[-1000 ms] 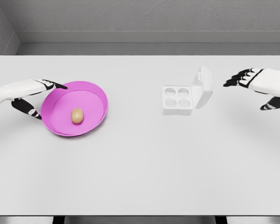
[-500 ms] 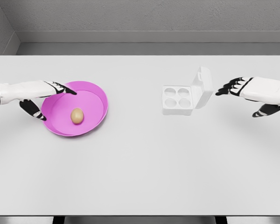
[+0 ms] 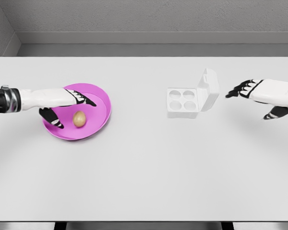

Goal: Pack egg into the box and close the box lid

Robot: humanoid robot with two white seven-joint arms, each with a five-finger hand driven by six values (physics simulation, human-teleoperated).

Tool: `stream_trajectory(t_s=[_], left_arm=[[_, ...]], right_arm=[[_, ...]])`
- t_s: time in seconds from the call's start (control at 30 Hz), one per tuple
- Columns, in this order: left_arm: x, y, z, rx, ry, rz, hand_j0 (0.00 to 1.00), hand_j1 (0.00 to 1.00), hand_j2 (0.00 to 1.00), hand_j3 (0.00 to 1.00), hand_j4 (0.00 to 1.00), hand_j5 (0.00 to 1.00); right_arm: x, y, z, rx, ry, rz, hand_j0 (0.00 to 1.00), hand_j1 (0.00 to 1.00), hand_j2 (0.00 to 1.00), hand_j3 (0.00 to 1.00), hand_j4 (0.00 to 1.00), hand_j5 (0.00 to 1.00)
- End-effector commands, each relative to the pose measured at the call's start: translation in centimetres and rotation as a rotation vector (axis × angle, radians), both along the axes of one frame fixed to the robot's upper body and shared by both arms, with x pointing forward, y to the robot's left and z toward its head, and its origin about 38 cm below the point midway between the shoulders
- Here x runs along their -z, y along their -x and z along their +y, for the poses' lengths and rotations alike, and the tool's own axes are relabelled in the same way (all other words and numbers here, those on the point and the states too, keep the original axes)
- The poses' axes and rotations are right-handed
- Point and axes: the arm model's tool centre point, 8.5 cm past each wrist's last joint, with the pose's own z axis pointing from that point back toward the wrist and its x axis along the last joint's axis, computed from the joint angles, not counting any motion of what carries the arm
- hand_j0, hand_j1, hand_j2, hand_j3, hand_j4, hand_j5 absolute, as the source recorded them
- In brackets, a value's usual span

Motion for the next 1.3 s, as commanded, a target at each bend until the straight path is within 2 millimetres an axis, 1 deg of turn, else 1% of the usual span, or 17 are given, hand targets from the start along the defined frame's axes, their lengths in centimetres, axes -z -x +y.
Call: stream_trajectory(t_s=[0.0,0.07,0.13,0.2,0.3,0.4,0.57,0.67,0.73,0.77,0.83,0.87,0.9,1.0,1.13,1.2,1.27], left_arm=[[0.2,-0.1,-0.6,0.007,0.003,-0.001,0.94,0.94,0.94,0.94,0.94,0.94],[0.3,-0.1,-0.8,0.011,0.004,0.0,0.93,0.93,0.93,0.93,0.93,0.93],[0.4,-0.1,-0.9,0.014,-0.007,-0.003,0.92,0.92,0.92,0.92,0.92,0.92],[0.5,-0.2,-1.1,0.018,-0.013,-0.005,0.89,0.89,0.89,0.89,0.89,0.89],[0.6,-0.3,-1.2,0.019,-0.018,-0.009,0.86,0.86,0.86,0.86,0.86,0.86],[0.6,-0.3,-1.1,0.017,-0.02,-0.008,0.86,0.86,0.86,0.86,0.86,0.86],[1.2,-0.5,-0.6,-0.004,-0.022,0.006,0.86,0.86,0.86,0.86,0.86,0.86],[1.4,-0.4,-0.8,-0.001,-0.02,0.011,0.86,0.86,0.86,0.86,0.86,0.86],[1.4,-0.4,-0.9,0.0,-0.022,0.01,0.86,0.86,0.86,0.86,0.86,0.86],[1.5,-0.4,-1.0,0.003,-0.023,0.01,0.86,0.86,0.86,0.86,0.86,0.86],[1.6,-0.4,-1.2,0.007,-0.02,0.011,0.76,0.76,0.76,0.76,0.76,0.76],[1.5,-0.4,-1.2,0.006,-0.021,0.009,0.74,0.74,0.74,0.74,0.74,0.74],[1.7,-0.4,-1.2,0.007,-0.026,0.011,0.73,0.73,0.73,0.73,0.73,0.73],[1.6,-0.4,-1.2,0.006,-0.026,0.01,0.73,0.73,0.73,0.73,0.73,0.73],[1.7,-0.3,-1.2,0.008,-0.026,0.012,0.73,0.73,0.73,0.73,0.73,0.73],[2.0,-0.2,-1.4,0.011,-0.026,0.016,0.69,0.69,0.69,0.69,0.69,0.69],[2.0,-0.2,-1.4,0.011,-0.026,0.016,0.67,0.67,0.67,0.67,0.67,0.67]], right_arm=[[0.5,-0.3,-0.8,0.031,-0.005,0.014,1.0,1.0,1.0,1.0,1.0,1.0],[0.5,-0.5,-0.8,0.035,-0.004,0.009,1.0,1.0,1.0,1.0,1.0,1.0],[0.7,-0.8,-1.4,0.056,0.0,0.013,1.0,1.0,1.0,1.0,1.0,1.0],[0.6,-1.1,-1.5,0.063,-0.004,0.009,1.0,1.0,1.0,1.0,1.0,1.0],[0.8,-1.9,-1.3,0.074,-0.004,0.0,1.0,1.0,1.0,1.0,1.0,1.0],[0.8,-2.4,-1.1,0.079,-0.01,-0.005,1.0,1.0,1.0,1.0,1.0,1.0],[1.1,-2.5,-0.7,0.074,-0.01,-0.004,1.0,1.0,1.0,1.0,1.0,1.0],[1.5,-2.6,0.0,0.064,-0.023,-0.002,1.0,1.0,1.0,1.0,1.0,1.0],[1.1,-2.8,-0.1,0.064,-0.018,-0.011,1.0,1.0,1.0,1.0,1.0,1.0],[1.1,-2.8,-0.1,0.064,-0.018,-0.013,1.0,1.0,1.0,1.0,1.0,1.0],[1.3,-2.8,-0.5,0.075,-0.014,-0.006,1.0,1.0,1.0,1.0,1.0,1.0],[1.6,-2.9,-1.0,0.091,-0.011,0.002,1.0,1.0,1.0,1.0,1.0,1.0],[1.8,-3.0,-1.4,0.106,0.002,0.005,1.0,1.0,1.0,1.0,1.0,1.0],[1.9,-3.0,-1.8,0.116,0.008,0.007,1.0,1.0,1.0,1.0,1.0,1.0],[1.9,-3.1,-1.8,0.117,0.007,0.007,1.0,1.0,1.0,1.0,1.0,1.0],[1.9,-3.2,-1.6,0.115,0.005,0.006,1.0,1.0,1.0,1.0,1.0,1.0],[1.7,-3.3,-1.7,0.117,0.006,0.0,1.0,1.0,1.0,1.0,1.0,1.0]])
